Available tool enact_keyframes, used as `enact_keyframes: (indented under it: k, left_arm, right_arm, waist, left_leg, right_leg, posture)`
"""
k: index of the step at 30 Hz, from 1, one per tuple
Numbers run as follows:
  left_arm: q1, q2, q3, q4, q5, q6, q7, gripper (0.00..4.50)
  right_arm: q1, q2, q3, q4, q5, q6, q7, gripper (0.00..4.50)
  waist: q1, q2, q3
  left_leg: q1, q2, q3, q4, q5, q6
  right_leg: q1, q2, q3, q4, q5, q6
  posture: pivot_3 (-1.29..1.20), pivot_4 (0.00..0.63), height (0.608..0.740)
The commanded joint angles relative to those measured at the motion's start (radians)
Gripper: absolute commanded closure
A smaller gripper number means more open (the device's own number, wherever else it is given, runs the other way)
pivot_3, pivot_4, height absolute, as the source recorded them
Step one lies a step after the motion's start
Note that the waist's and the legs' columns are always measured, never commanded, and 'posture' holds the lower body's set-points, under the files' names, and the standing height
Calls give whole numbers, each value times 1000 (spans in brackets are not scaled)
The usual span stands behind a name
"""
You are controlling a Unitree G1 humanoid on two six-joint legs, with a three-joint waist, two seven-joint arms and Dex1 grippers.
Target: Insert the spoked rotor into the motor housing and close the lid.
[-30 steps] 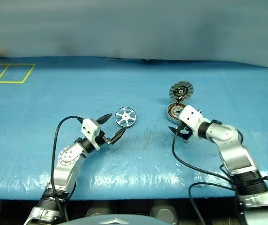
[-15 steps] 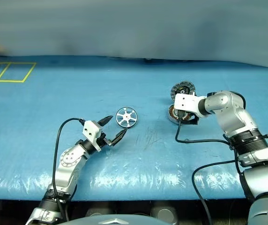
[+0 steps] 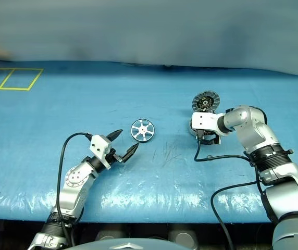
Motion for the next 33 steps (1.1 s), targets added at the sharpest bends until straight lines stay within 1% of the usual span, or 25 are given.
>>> enact_keyframes:
  k: [1,14,23,33]
  left_arm:
    - [-9,0,-3,-39,0,-14,-4,0]
    - [-15,-3,-13,-23,0,-15,-10,0]
    - [-18,-2,-12,-19,0,-13,-18,0]
    - [-21,-4,-11,-12,1,-14,-21,0]
  right_arm:
    - [9,-14,-28,-7,0,-9,-2,31]
    - [61,-37,-63,-53,9,14,-4,31]
    - [87,-44,-118,-106,39,41,-18,31]
    - [116,-32,-93,-90,22,48,-8,31]
  waist:
    - [0,0,0]
    - [6,0,0]
    - [4,0,0]
    - [1,0,0]
  left_leg:
    - [0,0,0,0,0,0]
    - [0,-1,0,0,0,0]
    - [0,-1,0,1,0,0]
    - [0,-1,0,1,0,0]
  right_leg:
    - [0,0,0,0,0,0]
    - [1,-1,0,0,0,0]
    - [1,-1,0,0,0,0]
    - [1,-1,0,0,0,0]
  posture:
    - [0,150,740]
    - [0,150,740]
    - [0,150,740]
    - [0,150,740]
